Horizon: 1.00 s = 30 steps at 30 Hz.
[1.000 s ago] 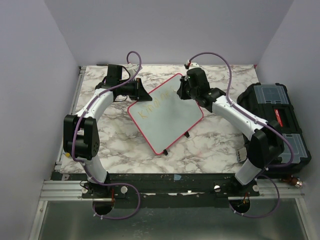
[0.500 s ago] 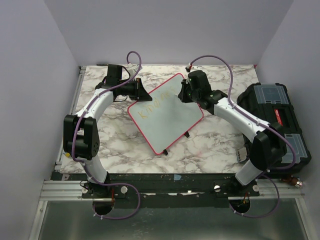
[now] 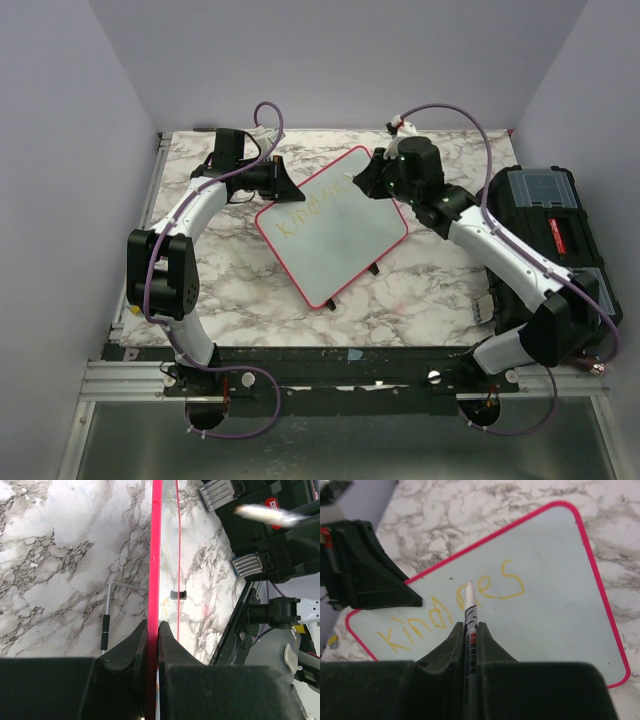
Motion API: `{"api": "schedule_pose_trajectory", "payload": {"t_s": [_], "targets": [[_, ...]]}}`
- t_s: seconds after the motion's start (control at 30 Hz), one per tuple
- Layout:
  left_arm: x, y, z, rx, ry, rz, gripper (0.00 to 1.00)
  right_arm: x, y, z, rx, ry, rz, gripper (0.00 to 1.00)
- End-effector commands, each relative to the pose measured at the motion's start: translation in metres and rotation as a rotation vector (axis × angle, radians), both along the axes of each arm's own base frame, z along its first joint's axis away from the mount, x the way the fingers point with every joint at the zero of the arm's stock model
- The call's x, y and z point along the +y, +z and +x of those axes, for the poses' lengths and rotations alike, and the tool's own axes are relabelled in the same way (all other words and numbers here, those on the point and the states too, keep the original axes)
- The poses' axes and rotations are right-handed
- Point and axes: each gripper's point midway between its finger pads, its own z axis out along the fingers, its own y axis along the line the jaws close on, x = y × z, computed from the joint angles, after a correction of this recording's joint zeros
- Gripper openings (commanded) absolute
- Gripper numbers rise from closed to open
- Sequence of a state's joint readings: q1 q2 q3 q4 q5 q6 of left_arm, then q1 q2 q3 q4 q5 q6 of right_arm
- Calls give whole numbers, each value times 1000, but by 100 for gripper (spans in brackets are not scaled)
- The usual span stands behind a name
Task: Write a sentence on the whiteboard
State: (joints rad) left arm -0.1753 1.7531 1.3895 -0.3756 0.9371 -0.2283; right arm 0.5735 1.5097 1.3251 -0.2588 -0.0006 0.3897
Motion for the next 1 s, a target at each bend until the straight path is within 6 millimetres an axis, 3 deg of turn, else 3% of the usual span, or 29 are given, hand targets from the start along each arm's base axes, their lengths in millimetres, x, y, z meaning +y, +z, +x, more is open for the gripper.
{"api": "schedule_pose_trajectory", "payload": {"t_s": [0.0, 0.13, 0.6, 0.97], "targets": [[-7, -21, -10, -23, -58, 67, 0, -14, 65, 2, -176, -90, 138, 1], [-7, -21, -10, -23, -58, 67, 0, -24, 73, 6, -203, -148, 140, 1], [-7, -20, -10, -27, -57, 67, 0, -30, 25, 27, -79, -219, -23, 1], [-7, -21, -10, -24, -58, 66, 0, -31, 8, 41, -45, -240, -94, 1]]}}
